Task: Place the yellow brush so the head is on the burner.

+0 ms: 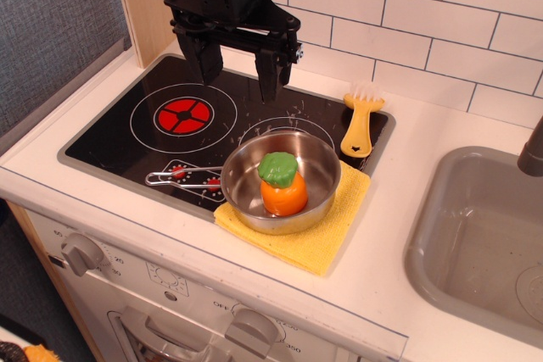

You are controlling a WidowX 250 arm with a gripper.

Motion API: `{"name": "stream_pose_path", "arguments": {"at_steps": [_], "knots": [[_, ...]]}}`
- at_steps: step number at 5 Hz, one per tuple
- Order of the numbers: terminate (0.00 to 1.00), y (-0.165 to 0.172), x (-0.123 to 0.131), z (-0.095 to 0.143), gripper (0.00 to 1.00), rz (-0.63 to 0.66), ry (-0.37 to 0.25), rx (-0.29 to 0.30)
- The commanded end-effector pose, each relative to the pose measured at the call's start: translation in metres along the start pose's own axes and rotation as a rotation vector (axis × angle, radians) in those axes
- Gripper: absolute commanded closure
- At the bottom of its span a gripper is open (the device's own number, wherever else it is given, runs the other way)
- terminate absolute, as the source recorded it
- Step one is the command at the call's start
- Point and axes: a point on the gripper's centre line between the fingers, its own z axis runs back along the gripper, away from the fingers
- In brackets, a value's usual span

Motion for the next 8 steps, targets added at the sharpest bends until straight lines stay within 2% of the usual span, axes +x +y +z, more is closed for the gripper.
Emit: {"name": "stream_pose_path", "arguments": {"at_steps": [1,3,4,5,6,8], "knots": [[0.00,0.000,0.000,0.000,0.00,0.000,0.000,0.000],[0.00,-0.053,0.056,-0.049,0.00,0.042,-0.026,0.052],[0.00,-0.079,0.086,-0.073,0.00,0.068,-0.020,0.040],[0.00,-0.090,0.102,-0.094,0.00,0.089,-0.004,0.040],[0.00,-0.089,0.108,-0.107,0.00,0.120,0.014,0.031],[0.00,-0.069,0.106,-0.107,0.00,0.112,0.024,0.078]]}}
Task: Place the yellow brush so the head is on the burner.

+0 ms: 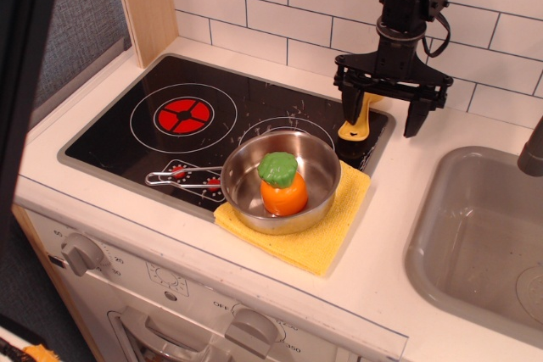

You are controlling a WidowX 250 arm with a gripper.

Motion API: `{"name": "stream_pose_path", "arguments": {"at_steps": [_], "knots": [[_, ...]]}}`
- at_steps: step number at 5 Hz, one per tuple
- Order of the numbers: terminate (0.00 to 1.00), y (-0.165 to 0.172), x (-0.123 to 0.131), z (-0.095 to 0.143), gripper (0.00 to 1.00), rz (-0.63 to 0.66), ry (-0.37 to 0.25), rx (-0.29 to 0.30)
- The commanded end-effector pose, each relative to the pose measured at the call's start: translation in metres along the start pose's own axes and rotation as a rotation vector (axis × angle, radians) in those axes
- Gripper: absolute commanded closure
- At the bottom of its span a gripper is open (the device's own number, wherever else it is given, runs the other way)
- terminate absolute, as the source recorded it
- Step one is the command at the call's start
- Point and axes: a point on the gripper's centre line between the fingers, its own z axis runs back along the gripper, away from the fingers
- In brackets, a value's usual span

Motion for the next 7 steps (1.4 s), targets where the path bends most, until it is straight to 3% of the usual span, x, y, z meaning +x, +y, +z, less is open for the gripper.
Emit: {"name": "stream_pose_path", "arguments": {"at_steps": [1,3,5,7], "knots": [[0.00,0.024,0.006,0.030,0.00,0.019,-0.064,0.000],[0.00,0.032,0.006,0.059,0.00,0.022,-0.118,-0.038],[0.00,0.047,0.023,0.036,0.00,0.005,-0.085,-0.004],[0.00,0.049,0.022,0.011,0.00,-0.007,-0.031,0.002]]}}
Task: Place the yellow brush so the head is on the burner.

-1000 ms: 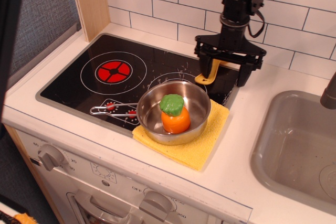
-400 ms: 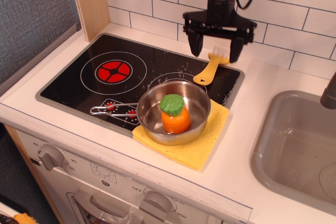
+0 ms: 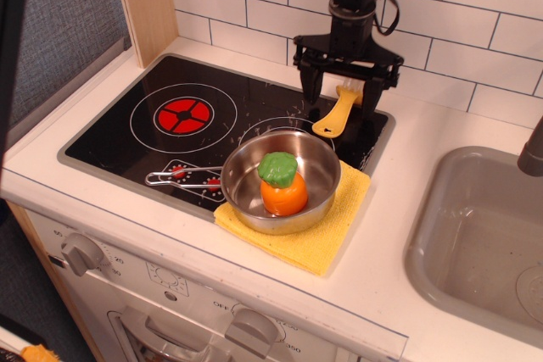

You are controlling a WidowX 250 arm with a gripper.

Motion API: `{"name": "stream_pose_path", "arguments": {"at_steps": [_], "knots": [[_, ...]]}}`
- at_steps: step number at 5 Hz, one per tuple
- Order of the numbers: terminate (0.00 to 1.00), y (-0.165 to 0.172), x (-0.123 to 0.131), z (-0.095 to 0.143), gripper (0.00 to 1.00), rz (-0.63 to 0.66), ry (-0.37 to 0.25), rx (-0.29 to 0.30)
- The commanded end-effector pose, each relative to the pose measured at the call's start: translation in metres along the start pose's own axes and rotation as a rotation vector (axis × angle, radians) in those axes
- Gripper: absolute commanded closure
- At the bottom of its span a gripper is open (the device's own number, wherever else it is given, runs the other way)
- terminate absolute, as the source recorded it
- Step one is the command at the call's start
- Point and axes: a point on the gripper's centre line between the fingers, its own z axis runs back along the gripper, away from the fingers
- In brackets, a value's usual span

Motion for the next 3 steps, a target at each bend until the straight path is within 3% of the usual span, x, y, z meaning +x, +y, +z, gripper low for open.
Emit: {"name": "stream_pose_path", "arguments": {"at_steps": [1,2,3], "knots": [[0.00,0.0026,0.0072,0.0070,0.00,-0.001,-0.035,-0.005],[0.00,0.0029,0.0025,0.0095,1.00,-0.011,-0.040,-0.004],[0.00,0.0031,-0.0007,0.0119,1.00,-0.026,-0.037,-0.002]]}}
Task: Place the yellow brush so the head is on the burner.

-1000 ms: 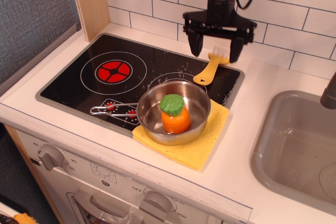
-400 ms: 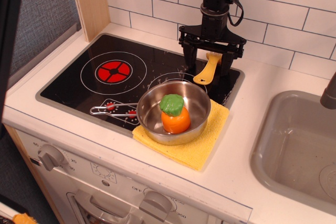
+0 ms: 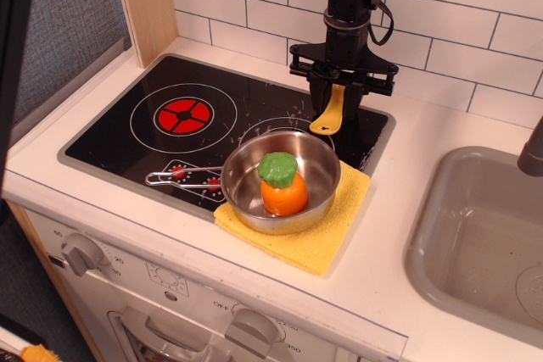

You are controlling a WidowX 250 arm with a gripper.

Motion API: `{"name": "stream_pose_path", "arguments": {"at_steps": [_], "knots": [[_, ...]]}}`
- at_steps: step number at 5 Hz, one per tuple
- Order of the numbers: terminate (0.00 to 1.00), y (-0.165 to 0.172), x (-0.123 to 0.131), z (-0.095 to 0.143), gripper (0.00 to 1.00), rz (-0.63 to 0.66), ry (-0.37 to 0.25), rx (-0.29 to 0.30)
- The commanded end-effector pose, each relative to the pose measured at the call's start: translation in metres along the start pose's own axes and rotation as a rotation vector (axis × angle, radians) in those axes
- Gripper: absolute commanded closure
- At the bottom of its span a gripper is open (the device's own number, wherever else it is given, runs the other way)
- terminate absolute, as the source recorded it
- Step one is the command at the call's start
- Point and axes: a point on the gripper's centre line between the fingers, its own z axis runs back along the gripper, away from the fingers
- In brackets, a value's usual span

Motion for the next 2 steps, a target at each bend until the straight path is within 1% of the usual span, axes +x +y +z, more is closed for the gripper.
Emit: {"name": "stream_pose_path", "arguments": {"at_steps": [1,2], "knots": [[0.00,0.005,0.000,0.028,1.00,-0.013,-0.050,-0.002],[0.00,0.010,-0.009,0.062,1.00,-0.006,-0.102,-0.010]]}}
